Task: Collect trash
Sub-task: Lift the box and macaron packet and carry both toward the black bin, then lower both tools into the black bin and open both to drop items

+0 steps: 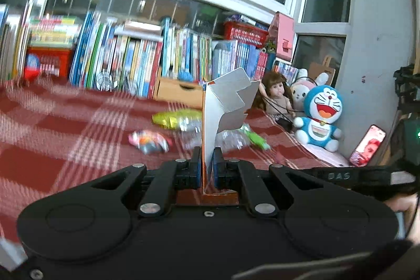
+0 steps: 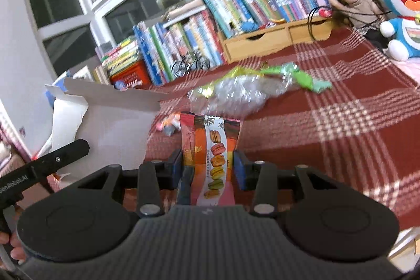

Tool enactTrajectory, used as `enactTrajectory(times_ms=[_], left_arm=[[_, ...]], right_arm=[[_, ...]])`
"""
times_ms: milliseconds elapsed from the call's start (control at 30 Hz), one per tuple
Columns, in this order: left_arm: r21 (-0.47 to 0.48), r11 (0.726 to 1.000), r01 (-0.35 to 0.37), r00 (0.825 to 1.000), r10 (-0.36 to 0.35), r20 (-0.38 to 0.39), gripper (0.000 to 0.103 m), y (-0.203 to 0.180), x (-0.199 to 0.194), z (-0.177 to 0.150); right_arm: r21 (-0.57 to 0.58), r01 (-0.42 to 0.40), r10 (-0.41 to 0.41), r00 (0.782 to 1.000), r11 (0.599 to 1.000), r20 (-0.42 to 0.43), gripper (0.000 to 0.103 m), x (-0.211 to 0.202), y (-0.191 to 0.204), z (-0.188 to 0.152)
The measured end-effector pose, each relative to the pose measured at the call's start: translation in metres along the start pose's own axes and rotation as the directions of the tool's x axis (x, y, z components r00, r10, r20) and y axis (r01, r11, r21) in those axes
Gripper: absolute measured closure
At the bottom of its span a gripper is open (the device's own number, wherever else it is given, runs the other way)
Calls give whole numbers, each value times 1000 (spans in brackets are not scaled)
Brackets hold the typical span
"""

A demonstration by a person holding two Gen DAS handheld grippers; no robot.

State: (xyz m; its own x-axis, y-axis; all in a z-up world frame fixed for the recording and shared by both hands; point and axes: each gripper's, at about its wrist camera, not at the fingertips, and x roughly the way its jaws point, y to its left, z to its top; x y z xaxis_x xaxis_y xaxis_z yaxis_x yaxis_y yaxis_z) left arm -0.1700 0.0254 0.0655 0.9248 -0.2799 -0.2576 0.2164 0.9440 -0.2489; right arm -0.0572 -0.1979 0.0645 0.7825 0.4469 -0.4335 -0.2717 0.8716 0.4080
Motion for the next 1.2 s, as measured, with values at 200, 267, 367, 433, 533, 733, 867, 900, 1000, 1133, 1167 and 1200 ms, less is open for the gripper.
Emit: enactTrajectory(times_ms=[200, 267, 367, 433, 533, 733, 867, 900, 1000, 1133, 1167, 1200], left_arm=[[-23, 1000, -17, 997, 15, -79, 96, 3, -21, -31], [-22, 1000, -18, 994, 16, -105, 96, 4, -27, -40], [-17, 999, -30, 989, 27, -144, 96, 4, -33, -53], [-21, 999, -32, 985, 28, -170, 96, 4, -34, -62], [-21, 999, -42, 974, 36, -222, 96, 3, -35, -79], [-123, 990, -64, 929, 14, -369, 96, 10, -23, -110], [-122, 987, -104, 885, 36, -464, 95, 15, -7, -131], [-116, 986, -120, 871, 49, -489, 95, 15, -2, -135], [-102, 979, -176, 816, 87, -572, 95, 21, 15, -152], [-118, 971, -209, 763, 87, -641, 95, 29, 37, -175], [-103, 970, -218, 749, 98, -656, 95, 29, 43, -181], [-92, 968, -232, 736, 112, -668, 95, 29, 47, -186]], right_arm=[[-52, -9, 6, 998, 999, -60, 57, -6, 16, -36], [-74, -5, -1, 997, 997, -80, 57, -7, 21, -49], [-88, 1, -11, 993, 996, -118, 57, -7, 26, -69], [-91, 9, -22, 989, 996, -145, 57, -6, 27, -82], [-87, 27, -43, 981, 996, -187, 57, -2, 26, -100], [-62, 61, -75, 961, 996, -265, 57, 11, 17, -133], [-110, 101, -129, 946, 989, -298, 57, 22, 11, -152], [-105, 104, -133, 940, 989, -316, 57, 25, 8, -156], [-81, 111, -133, 921, 991, -366, 57, 35, -1, -166], [-59, 133, -146, 901, 989, -409, 57, 46, -13, -180], [-52, 137, -146, 897, 989, -417, 57, 49, -15, -184], [-42, 136, -141, 893, 990, -427, 56, 51, -18, -189]])
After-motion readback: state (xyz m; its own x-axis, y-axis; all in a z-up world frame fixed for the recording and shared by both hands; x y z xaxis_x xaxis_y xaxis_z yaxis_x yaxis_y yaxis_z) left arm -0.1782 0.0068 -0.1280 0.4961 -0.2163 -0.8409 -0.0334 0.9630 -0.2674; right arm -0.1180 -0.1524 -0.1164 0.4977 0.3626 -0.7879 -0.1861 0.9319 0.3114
